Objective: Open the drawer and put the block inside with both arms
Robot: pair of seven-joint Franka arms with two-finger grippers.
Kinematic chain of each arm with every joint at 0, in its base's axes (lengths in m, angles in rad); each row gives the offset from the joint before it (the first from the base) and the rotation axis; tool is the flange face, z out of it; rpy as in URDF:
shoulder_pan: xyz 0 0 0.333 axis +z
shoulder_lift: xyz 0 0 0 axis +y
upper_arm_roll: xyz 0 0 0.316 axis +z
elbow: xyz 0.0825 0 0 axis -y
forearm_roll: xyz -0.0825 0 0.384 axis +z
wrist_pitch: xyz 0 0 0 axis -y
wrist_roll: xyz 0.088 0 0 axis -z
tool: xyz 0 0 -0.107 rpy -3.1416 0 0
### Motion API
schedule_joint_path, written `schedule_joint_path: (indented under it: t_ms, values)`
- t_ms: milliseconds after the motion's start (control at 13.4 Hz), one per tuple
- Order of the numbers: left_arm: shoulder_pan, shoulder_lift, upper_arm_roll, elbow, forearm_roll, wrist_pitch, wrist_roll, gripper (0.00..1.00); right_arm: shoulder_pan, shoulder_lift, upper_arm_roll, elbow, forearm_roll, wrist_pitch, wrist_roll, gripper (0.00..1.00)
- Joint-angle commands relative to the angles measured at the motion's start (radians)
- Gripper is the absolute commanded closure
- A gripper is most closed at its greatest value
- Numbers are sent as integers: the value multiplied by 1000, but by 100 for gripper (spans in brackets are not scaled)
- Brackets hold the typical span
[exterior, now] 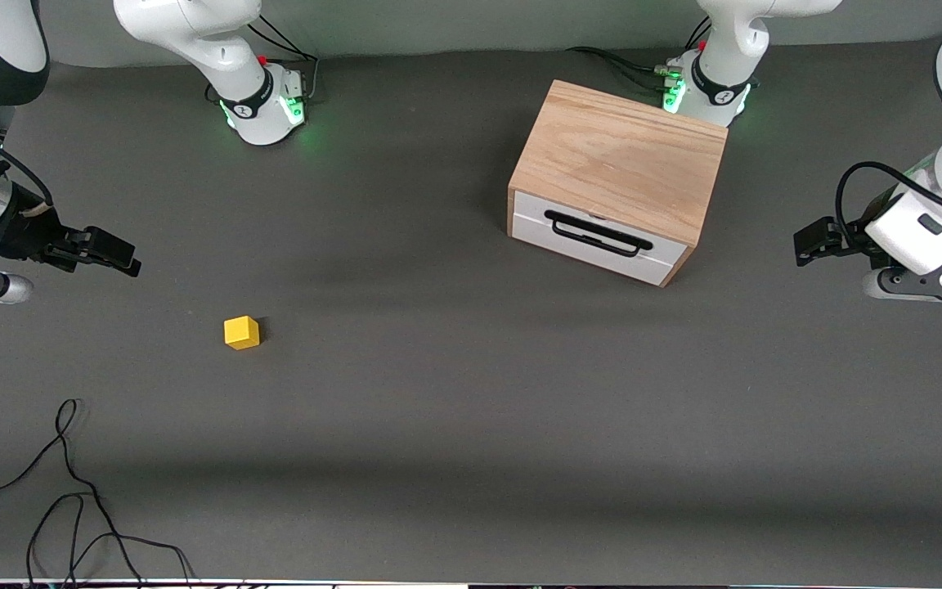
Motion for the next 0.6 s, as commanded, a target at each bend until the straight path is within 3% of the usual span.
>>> schedule_joint_path:
  t_ms: [0, 523]
  values:
    - [-3, -11, 4, -12, -8, 2, -7, 0, 2, -11, -2, 3, -3, -17, 3, 0]
    - [-3, -11, 4, -14, -8, 2, -7, 0, -1, -2, -9, 5, -3, 9, 0, 0]
